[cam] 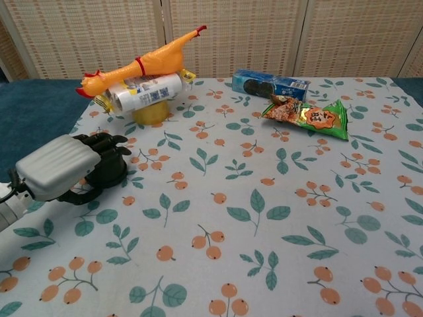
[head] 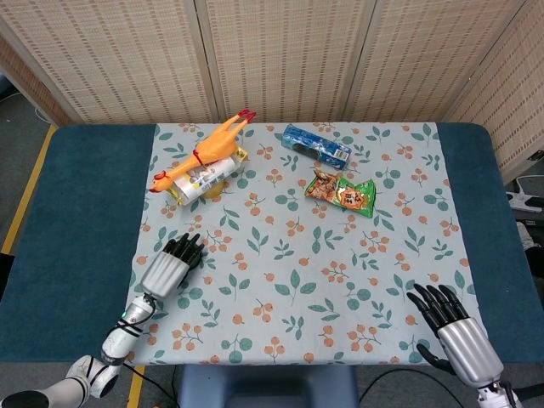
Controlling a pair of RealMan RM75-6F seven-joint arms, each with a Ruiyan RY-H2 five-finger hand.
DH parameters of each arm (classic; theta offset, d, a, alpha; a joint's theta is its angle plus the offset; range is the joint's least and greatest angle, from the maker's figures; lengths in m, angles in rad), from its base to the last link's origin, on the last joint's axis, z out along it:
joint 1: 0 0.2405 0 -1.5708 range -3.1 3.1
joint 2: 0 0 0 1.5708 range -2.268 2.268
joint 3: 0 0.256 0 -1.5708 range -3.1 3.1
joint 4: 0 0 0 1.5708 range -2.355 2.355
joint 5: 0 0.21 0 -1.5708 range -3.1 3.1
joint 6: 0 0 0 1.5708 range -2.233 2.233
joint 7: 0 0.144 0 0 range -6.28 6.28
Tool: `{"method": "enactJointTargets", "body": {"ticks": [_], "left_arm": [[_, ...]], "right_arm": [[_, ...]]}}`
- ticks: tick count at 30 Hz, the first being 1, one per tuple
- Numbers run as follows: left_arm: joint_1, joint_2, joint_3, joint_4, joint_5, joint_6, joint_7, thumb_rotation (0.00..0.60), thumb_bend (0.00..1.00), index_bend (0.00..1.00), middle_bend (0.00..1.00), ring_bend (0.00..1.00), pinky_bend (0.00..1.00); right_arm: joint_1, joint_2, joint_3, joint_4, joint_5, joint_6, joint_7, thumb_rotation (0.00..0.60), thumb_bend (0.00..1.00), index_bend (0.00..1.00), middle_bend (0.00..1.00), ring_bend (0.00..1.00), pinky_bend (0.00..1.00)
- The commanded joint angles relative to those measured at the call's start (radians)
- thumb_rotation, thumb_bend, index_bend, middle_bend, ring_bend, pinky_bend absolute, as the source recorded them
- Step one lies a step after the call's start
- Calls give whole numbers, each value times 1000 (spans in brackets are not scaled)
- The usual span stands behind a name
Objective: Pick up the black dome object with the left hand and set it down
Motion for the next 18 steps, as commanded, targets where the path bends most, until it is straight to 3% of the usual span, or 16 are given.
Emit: {"method": "enactJointTargets", "body": {"ticks": [1,11,18], "left_arm": [[1,-4,2,10,1,4,-9,600,841,615,699,688,951],[1,2,2,11,-9,1,-33,600,846,616,706,693,955],[7,36,-23,-53,-26,42,-173,600,847,618,707,695,956]], "right_arm": [[0,0,-1,-1,-1,0,0,600,161,0,0,0,0],[1,-1,-3,0,-3,-4,-3,600,161,0,0,0,0],[4,-2,-2,1,2,-11,-4,600,161,0,0,0,0]]}}
